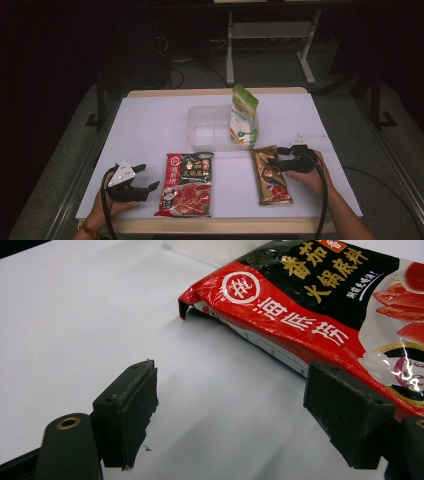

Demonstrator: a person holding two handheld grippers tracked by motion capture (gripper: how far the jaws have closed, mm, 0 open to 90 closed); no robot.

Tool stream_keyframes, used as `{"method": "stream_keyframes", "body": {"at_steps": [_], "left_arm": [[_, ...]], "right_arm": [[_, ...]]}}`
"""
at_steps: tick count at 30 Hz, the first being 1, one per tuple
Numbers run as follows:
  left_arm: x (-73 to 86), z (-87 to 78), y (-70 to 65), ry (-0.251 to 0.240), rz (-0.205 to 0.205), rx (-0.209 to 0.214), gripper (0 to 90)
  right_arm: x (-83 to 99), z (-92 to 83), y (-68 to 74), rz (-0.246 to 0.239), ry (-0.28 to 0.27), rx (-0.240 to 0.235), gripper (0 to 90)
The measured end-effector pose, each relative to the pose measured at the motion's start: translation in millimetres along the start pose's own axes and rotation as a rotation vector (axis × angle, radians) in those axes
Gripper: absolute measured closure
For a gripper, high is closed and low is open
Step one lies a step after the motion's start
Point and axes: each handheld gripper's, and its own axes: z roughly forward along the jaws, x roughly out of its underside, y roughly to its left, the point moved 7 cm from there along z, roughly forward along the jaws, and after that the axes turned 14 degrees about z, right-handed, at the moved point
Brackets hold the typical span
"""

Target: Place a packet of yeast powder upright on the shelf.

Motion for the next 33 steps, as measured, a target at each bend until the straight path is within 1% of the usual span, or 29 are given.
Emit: {"method": "stream_keyframes", "body": {"at_steps": [1,2,5,7,8,11,12,13,14,15,16,17,18,20,21,22,23,24,25,29,32,33], "left_arm": [[0.0,0.0,0.0,0.000,0.000,0.000,20.6],[-0.5,0.3,0.0,0.000,0.003,0.002,20.6],[-1.6,1.1,-1.3,-0.001,0.003,0.004,20.7],[-1.3,2.0,-2.6,0.004,0.010,0.010,20.9],[-1.4,2.5,-3.0,0.006,0.011,0.011,21.0],[-2.2,4.2,-3.6,0.008,0.016,0.016,21.0],[-2.1,5.0,-3.9,0.009,0.015,0.017,21.0],[-1.9,5.3,-4.2,0.012,0.016,0.018,21.0],[-1.7,5.6,-4.5,0.014,0.017,0.020,21.0],[-1.6,5.5,-4.9,0.015,0.017,0.021,21.0],[-1.5,5.2,-5.0,0.016,0.020,0.021,21.0],[-1.5,4.9,-5.1,0.015,0.019,0.020,21.0],[-1.4,4.6,-5.1,0.016,0.018,0.021,21.0],[-1.1,4.5,-4.5,0.015,0.018,0.020,21.0],[-1.0,4.5,-4.4,0.014,0.018,0.020,21.1],[-0.9,4.6,-4.4,0.014,0.017,0.020,21.1],[-0.7,4.6,-4.3,0.016,0.019,0.021,21.0],[-0.7,4.6,-4.4,0.016,0.020,0.021,21.1],[-0.7,4.5,-4.5,0.015,0.019,0.022,21.0],[-0.7,4.1,-3.9,0.014,0.018,0.020,21.0],[-1.2,3.9,-4.4,0.012,0.016,0.021,21.0],[-1.0,3.8,-4.3,0.014,0.019,0.020,21.0]], "right_arm": [[0.7,1.3,-1.7,0.013,0.005,-0.009,29.4],[0.7,1.3,-1.7,0.013,0.005,-0.009,29.4],[2.2,4.2,-4.8,0.049,0.018,-0.031,27.5],[2.3,5.4,-6.0,0.061,0.022,-0.040,25.5],[2.0,7.2,-7.4,0.086,0.038,-0.059,25.0],[0.9,9.0,-7.3,0.092,0.046,-0.067,24.1],[0.2,11.7,-4.8,0.102,0.062,-0.093,24.0],[0.2,11.7,-4.8,0.102,0.062,-0.093,24.0],[0.2,14.6,-1.4,0.102,0.081,-0.125,24.0],[0.2,14.6,-1.4,0.102,0.081,-0.125,24.1],[0.2,15.9,2.5,0.095,0.094,-0.147,29.5],[0.1,16.1,4.0,0.093,0.100,-0.162,32.3],[0.1,16.1,4.0,0.093,0.100,-0.162,32.3],[-0.1,15.6,6.4,0.093,0.105,-0.180,40.2],[-1.7,14.8,6.7,0.096,0.097,-0.176,47.9],[-1.7,14.8,6.7,0.096,0.097,-0.176,47.9],[-2.7,14.0,6.3,0.103,0.087,-0.175,52.4],[-3.0,13.5,5.9,0.113,0.087,-0.178,54.1],[-2.9,13.5,6.0,0.113,0.087,-0.176,56.0],[-5.4,10.6,9.0,0.088,0.071,-0.161,66.3],[-8.8,5.2,12.4,0.051,0.042,-0.147,77.2],[-9.6,3.2,13.8,0.041,0.036,-0.151,78.5]]}}
